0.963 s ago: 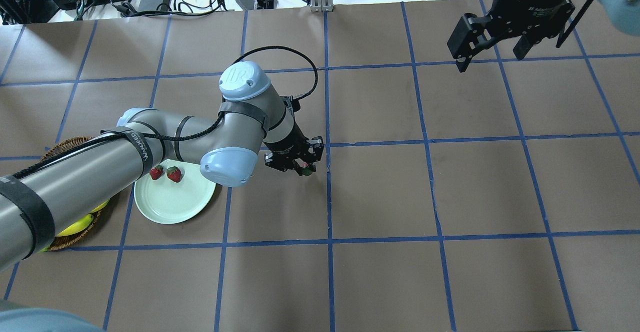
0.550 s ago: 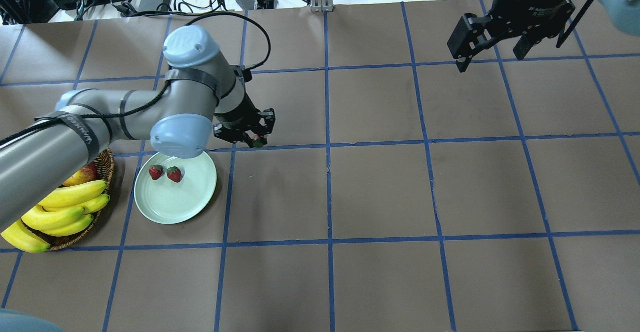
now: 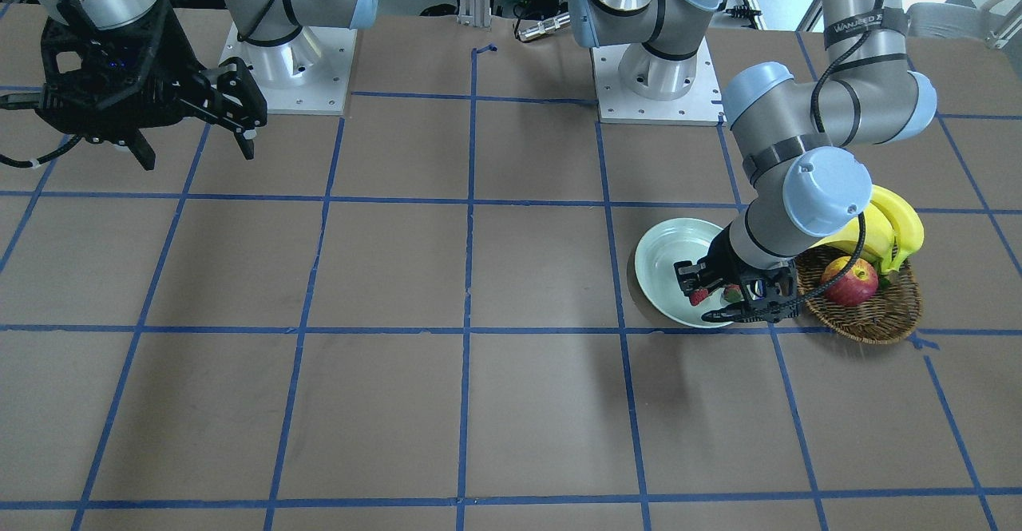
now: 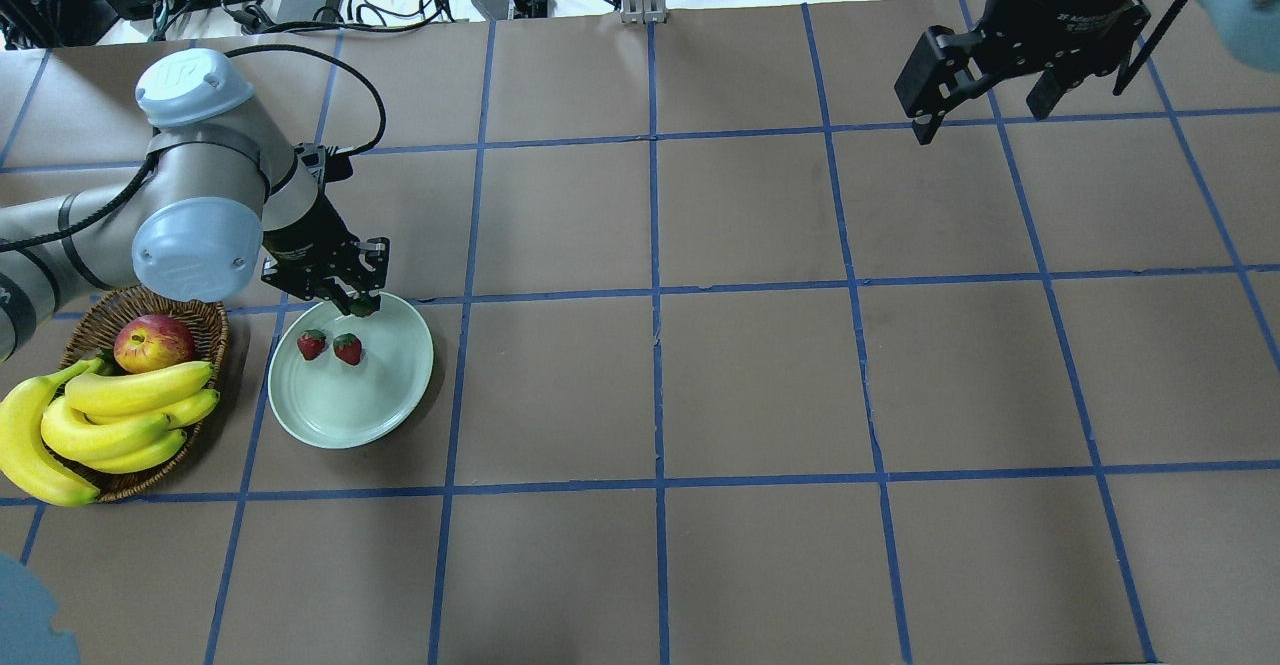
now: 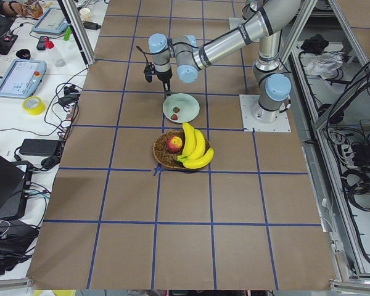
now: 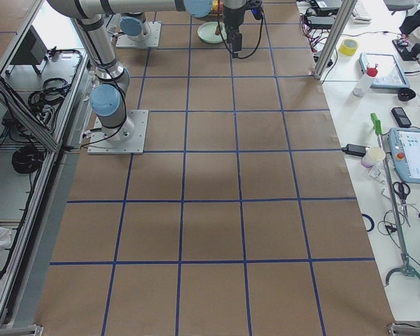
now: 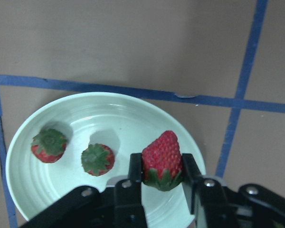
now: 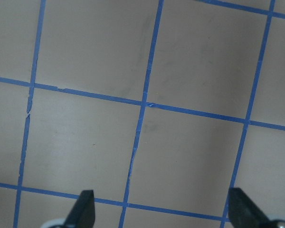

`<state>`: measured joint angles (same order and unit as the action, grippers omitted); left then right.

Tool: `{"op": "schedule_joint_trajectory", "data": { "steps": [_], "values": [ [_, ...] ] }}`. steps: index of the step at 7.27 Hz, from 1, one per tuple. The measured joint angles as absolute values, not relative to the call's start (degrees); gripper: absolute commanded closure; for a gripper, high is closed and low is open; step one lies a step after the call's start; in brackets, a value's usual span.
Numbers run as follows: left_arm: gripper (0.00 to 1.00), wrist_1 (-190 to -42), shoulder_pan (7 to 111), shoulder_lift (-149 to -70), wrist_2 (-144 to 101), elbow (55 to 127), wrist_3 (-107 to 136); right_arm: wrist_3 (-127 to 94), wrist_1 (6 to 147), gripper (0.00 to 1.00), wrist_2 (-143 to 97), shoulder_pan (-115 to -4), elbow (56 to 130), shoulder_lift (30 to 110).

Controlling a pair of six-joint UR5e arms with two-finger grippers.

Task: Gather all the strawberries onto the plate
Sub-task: 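Place the strawberry on the plate and open the left gripper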

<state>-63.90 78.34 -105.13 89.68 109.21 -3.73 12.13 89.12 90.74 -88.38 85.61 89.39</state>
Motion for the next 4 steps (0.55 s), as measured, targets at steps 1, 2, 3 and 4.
{"op": "schedule_joint_trajectory", "data": {
  "steps": [1, 2, 3, 4],
  "values": [
    [0.52, -64.37, 77.81, -105.12, 89.48, 109.80, -4.05, 12.13, 89.12, 0.00, 90.75, -88.36, 85.61, 89.38],
    [0.01, -65.08, 77.69, -105.09, 89.39, 110.28, -4.15, 12.13, 89.12, 0.00, 90.73, -88.34, 85.61, 89.39],
    [0.00, -65.54, 77.69, -105.03, 89.36, 110.58, -4.22, 12.13, 89.12, 0.00, 90.73, -88.33, 85.61, 89.38],
    [0.00, -65.68, 77.78, -104.96, 89.34, 110.53, -4.23, 12.13, 89.12, 0.00, 90.74, -88.34, 85.61, 89.38]
  ]
}}
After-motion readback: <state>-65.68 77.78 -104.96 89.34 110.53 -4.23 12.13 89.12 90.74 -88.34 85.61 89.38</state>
